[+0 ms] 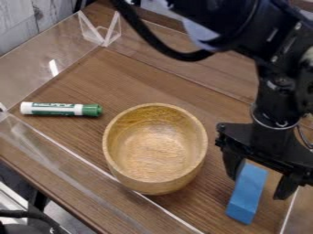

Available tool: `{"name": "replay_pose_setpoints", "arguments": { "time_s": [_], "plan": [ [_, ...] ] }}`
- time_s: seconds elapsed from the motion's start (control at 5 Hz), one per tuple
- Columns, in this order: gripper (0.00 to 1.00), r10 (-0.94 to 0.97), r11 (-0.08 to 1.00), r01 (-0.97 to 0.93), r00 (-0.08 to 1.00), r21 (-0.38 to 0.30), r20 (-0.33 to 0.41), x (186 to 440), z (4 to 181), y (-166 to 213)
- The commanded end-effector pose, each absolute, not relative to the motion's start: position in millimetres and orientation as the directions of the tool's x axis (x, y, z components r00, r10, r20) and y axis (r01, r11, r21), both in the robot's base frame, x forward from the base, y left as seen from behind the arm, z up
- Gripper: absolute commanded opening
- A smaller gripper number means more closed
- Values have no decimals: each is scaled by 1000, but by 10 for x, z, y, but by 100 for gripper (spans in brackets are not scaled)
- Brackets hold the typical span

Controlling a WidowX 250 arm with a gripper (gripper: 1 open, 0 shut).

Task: Put the blue block in the brown bowl

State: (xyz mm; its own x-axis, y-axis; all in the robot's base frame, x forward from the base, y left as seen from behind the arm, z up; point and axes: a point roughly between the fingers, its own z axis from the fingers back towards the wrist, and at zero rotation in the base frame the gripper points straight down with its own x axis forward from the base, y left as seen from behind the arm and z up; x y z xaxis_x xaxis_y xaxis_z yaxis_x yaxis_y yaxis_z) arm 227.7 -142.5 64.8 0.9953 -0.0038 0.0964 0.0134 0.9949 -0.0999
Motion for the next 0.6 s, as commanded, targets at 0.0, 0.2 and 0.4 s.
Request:
{"name": "replay_pose_setpoints", "arguments": {
  "time_s": [0.0,0.2,0.4],
  "plan": [
    [100,1,992,19,988,-126,155,2336,798,-1436],
    [100,8,992,11,988,-125,154,2330,714,-1431],
    [100,18,992,2,988,-127,152,2328,629,-1425]
  ]
}}
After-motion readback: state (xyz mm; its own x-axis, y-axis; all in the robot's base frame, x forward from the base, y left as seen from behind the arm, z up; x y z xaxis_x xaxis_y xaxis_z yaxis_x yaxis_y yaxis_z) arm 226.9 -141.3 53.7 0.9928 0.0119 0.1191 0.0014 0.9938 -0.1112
